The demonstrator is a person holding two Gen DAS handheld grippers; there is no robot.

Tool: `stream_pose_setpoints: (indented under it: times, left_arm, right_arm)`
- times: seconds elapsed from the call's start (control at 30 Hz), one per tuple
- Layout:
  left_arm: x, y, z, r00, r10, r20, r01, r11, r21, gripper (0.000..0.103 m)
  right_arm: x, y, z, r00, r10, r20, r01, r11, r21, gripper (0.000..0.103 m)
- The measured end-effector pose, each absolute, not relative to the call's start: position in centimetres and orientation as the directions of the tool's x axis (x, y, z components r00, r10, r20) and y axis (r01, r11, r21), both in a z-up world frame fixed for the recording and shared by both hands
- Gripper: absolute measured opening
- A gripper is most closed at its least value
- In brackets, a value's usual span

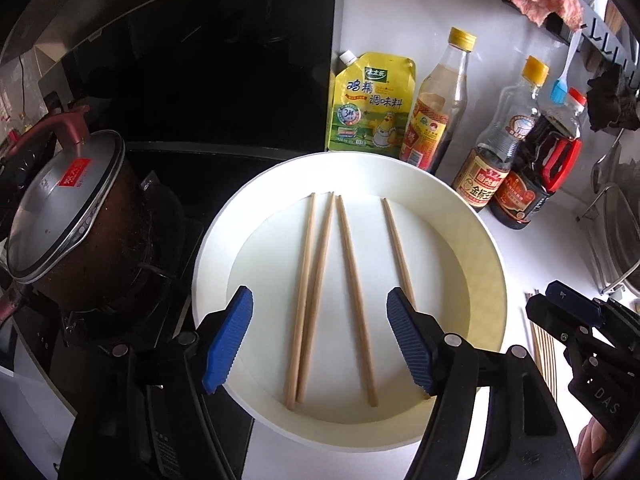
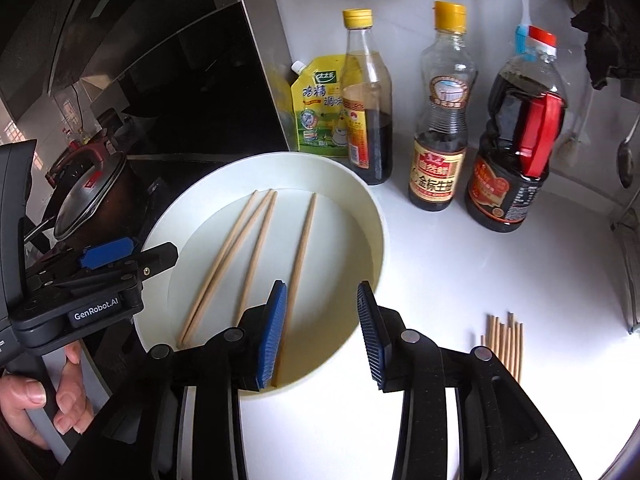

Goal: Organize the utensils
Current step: 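Withdraw both tools from the basin toward the remaining chopsticks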

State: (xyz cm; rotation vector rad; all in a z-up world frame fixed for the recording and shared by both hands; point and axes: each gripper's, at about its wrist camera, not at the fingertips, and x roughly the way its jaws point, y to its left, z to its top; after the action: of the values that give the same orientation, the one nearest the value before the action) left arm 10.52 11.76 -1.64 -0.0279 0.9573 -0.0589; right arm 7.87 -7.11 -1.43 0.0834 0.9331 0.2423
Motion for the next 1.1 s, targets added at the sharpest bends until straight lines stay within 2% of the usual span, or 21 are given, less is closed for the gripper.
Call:
stream_pose_setpoints:
  times: [0.07,0.67,1.1]
  left_arm:
    - [10.0,10.6,-1.4,0.576,-0.073,-0.814,0.053,0.997,-0.051,0.070]
    - [6.3,0.4,-1.2,0.572,-0.140,-0.808,0.198,0.980,-0.030,0.074]
    - [4.6,-8.9,-5.4,0.501,-0.202,-0.842,0.290,0.955,-0.057,0.074]
  right_arm:
    - [7.0,-8.5,-1.3,0.582,0.234,-0.778,-0.154,0.972,0.178,0.040]
    - [0.6,-21.4,-1.8,0.635,0.095,-0.766,0.073,0.981,0.182,0.042]
    - [-2.8,-28.2,-7.6,0.562,0.030,-0.826,0.153,0.978,0.139,0.043]
